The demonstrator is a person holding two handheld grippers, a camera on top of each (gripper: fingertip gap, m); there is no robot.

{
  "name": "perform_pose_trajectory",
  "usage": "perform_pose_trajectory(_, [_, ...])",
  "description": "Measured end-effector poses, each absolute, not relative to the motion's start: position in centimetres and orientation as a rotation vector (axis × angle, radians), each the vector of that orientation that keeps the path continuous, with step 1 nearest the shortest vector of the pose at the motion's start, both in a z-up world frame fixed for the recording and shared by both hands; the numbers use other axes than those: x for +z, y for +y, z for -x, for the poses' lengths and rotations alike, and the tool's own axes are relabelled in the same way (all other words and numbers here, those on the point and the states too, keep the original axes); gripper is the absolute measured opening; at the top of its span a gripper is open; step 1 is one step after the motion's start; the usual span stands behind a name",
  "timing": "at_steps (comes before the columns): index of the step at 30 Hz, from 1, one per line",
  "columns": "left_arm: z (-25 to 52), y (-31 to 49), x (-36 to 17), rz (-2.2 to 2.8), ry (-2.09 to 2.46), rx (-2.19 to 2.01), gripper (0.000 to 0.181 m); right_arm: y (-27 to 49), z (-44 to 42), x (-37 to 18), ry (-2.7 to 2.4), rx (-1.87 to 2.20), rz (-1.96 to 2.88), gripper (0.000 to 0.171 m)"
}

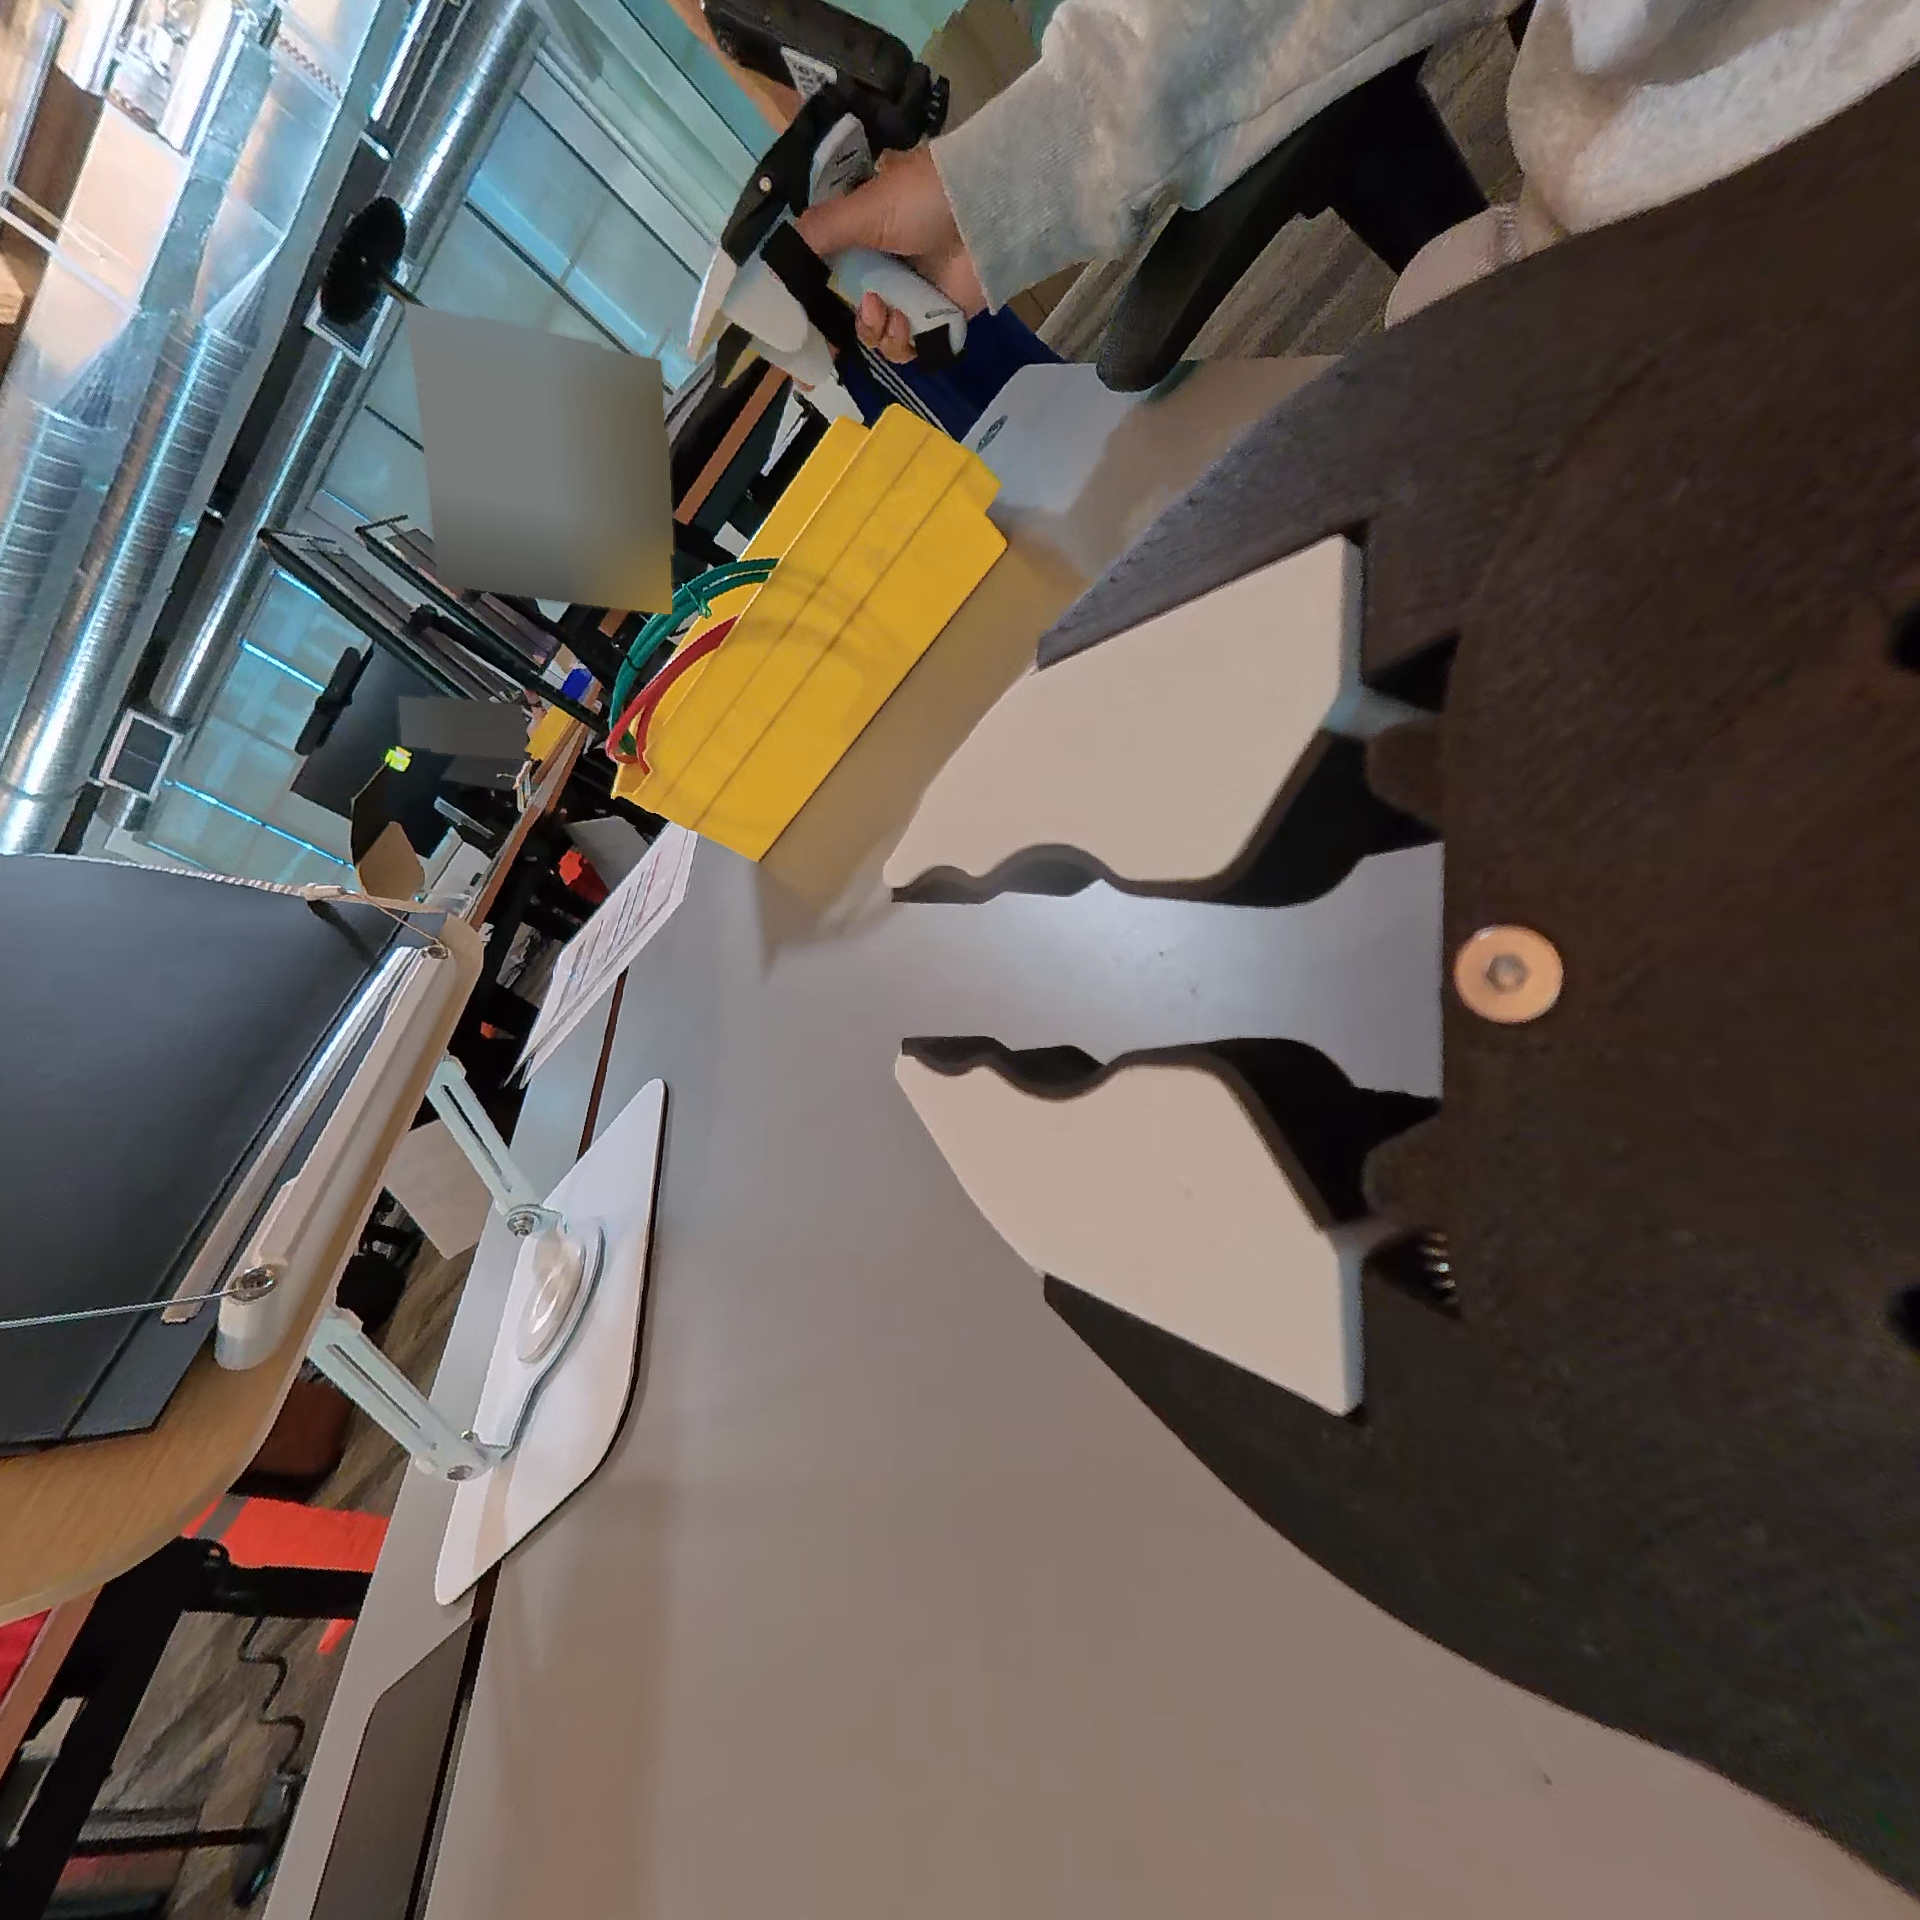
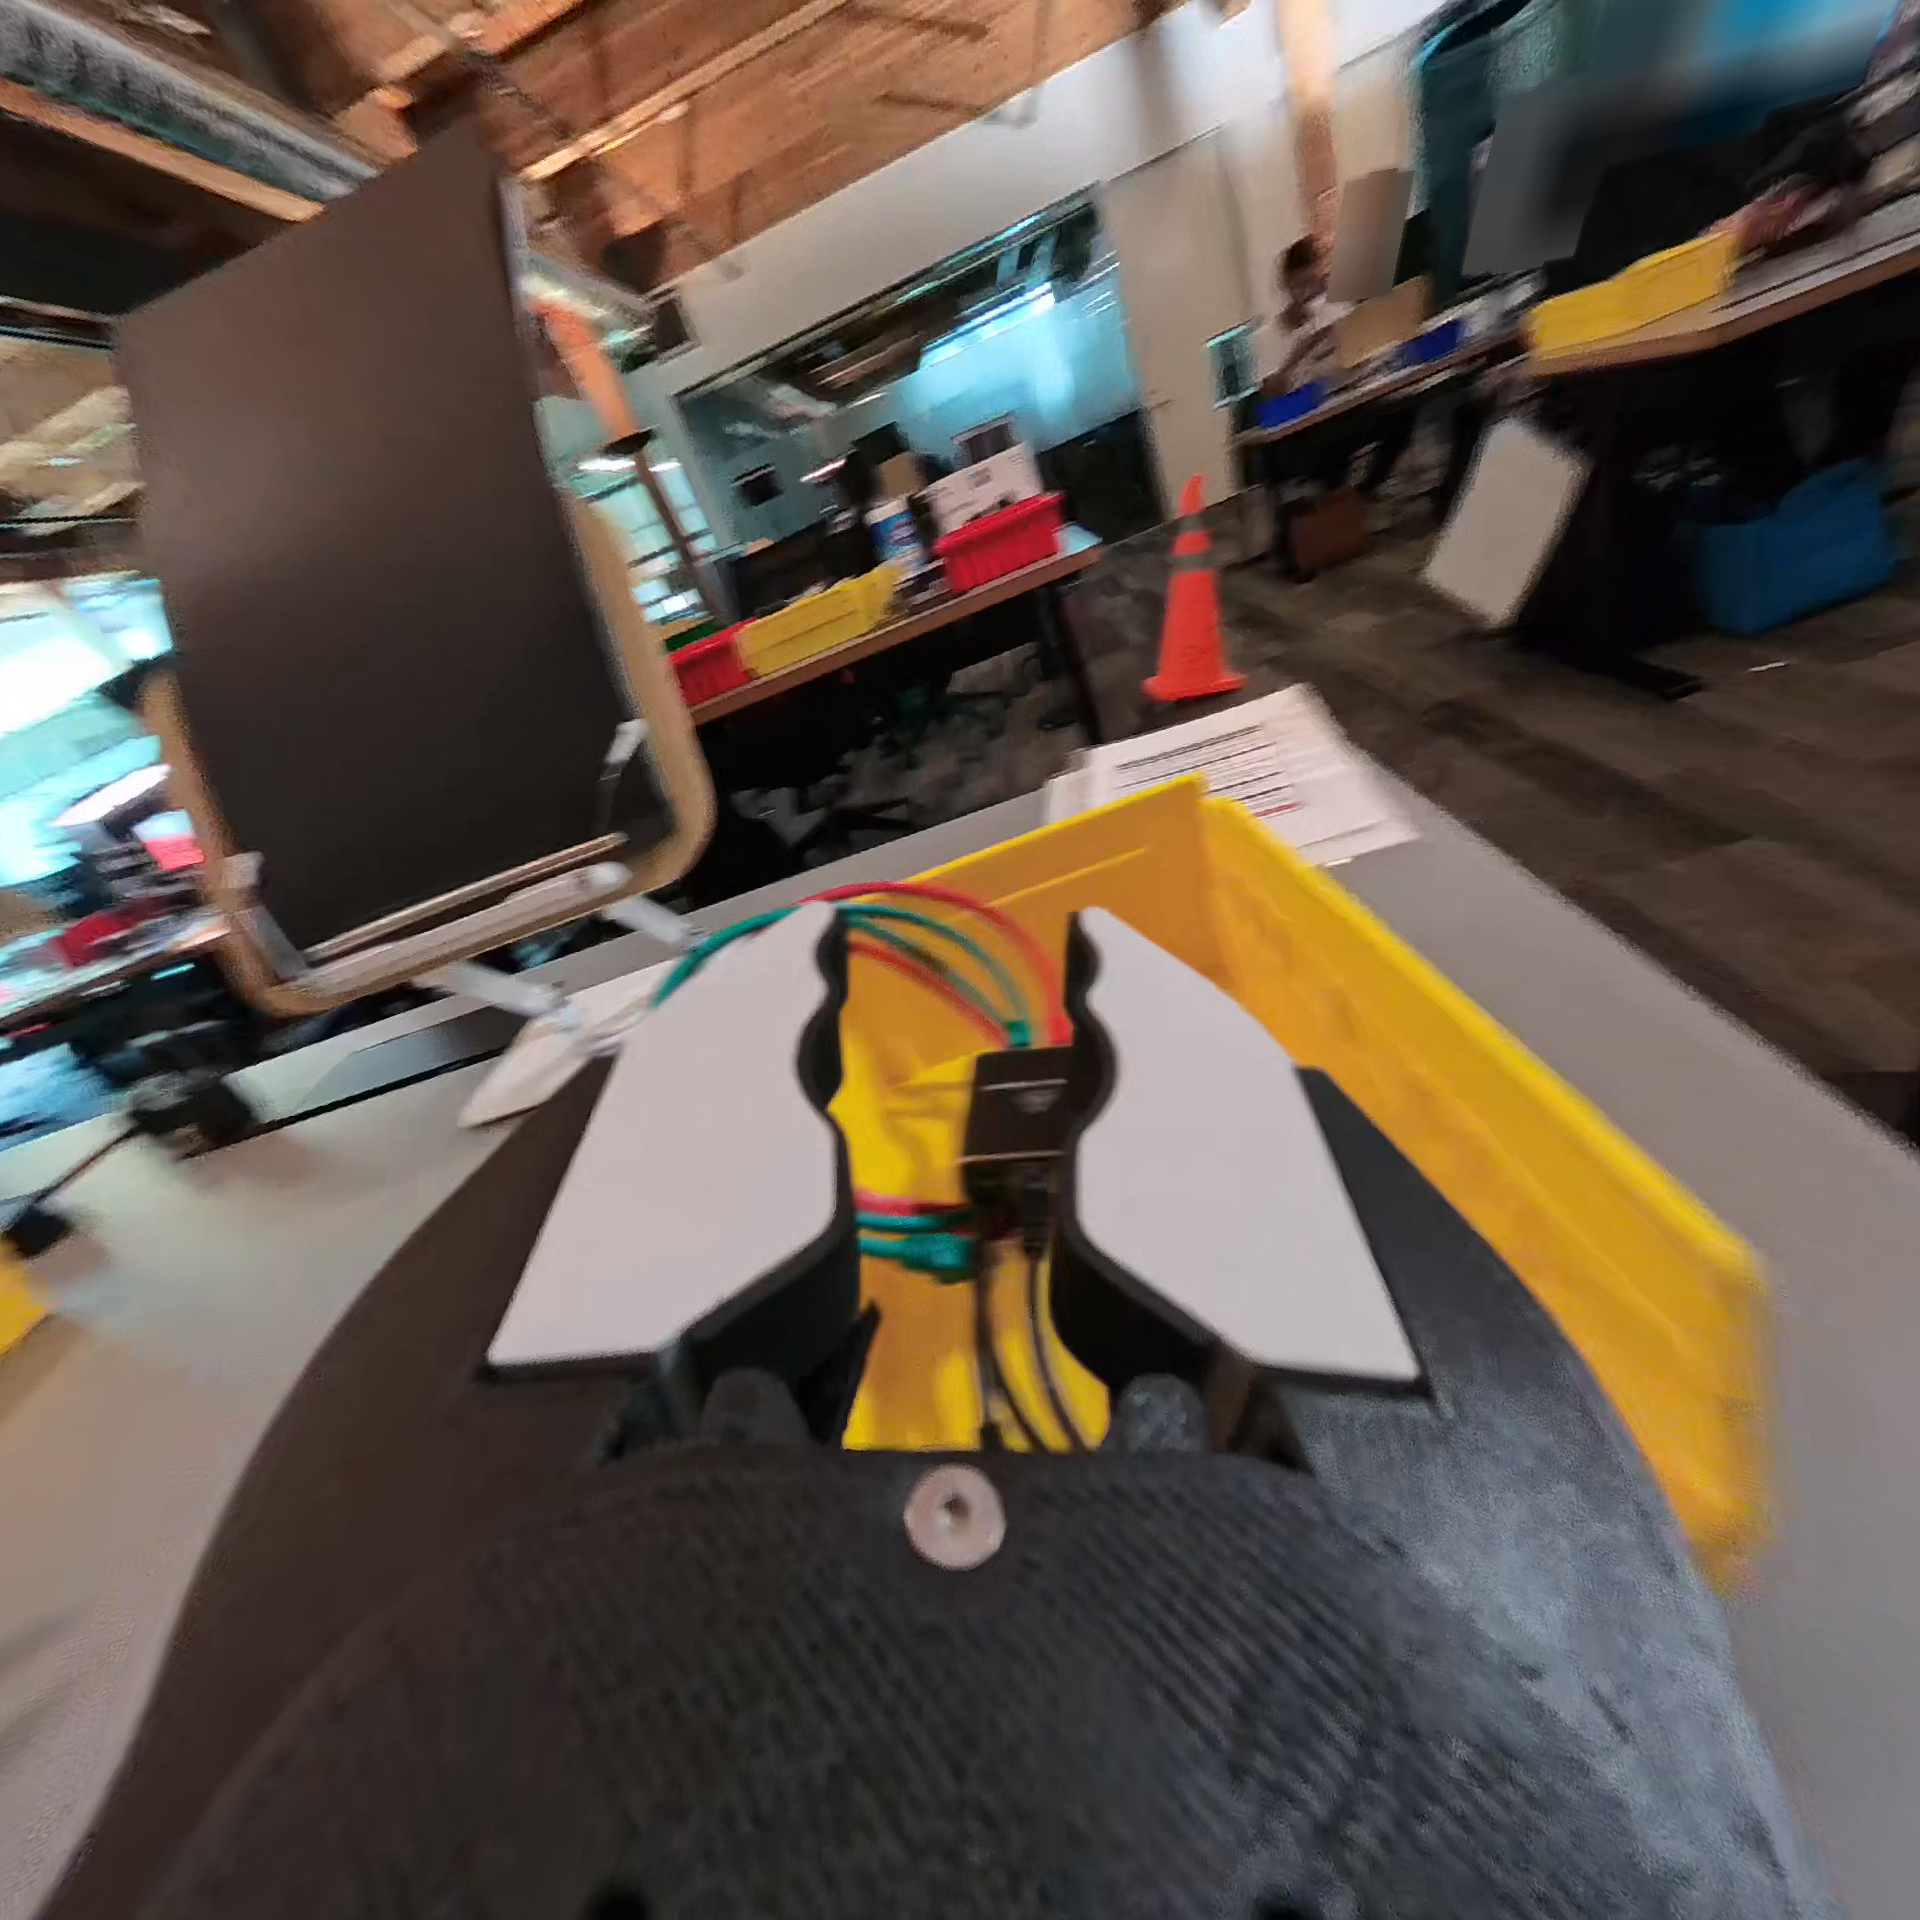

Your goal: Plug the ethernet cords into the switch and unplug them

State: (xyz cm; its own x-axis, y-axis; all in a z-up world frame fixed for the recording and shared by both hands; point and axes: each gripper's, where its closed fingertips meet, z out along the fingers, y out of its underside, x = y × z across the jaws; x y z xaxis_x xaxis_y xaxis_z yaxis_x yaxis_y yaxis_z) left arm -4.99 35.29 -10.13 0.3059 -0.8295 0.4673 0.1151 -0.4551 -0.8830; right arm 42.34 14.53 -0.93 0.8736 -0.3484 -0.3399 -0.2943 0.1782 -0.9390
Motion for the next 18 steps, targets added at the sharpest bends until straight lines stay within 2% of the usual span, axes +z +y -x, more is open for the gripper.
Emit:
perform_pose_trajectory(3, [4.8, 35.2, -10.3, 1.667, 0.666, -1.302, 0.025, 10.5, -47.0, -0.6, 0.632, -0.348, 1.299, 0.07])
perform_pose_trajectory(5, [4.6, 35.2, -10.3, 1.668, 0.669, -1.31, 0.025, 8.2, -49.6, -1.6, 0.67, -0.479, 1.284, 0.077])
perform_pose_trajectory(13, [1.6, 35.6, -10.3, 1.667, 0.73, -1.385, 0.027, 9.5, -51.3, -10.1, 0.738, -0.302, 1.599, 0.109])
perform_pose_trajectory(16, [0.4, 35.5, -9.9, 1.654, 0.738, -1.437, 0.028, 10.4, -49.9, -12.1, 0.665, -0.26, 1.737, 0.105])
perform_pose_trajectory(17, [0.0, 35.4, -9.9, 1.654, 0.747, -1.451, 0.028, 10.6, -49.2, -12.0, 0.617, -0.249, 1.752, 0.094])
perform_pose_trajectory(18, [-0.3, 35.2, -10.0, 1.658, 0.764, -1.463, 0.029, 10.7, -48.6, -11.7, 0.572, -0.256, 1.751, 0.072])
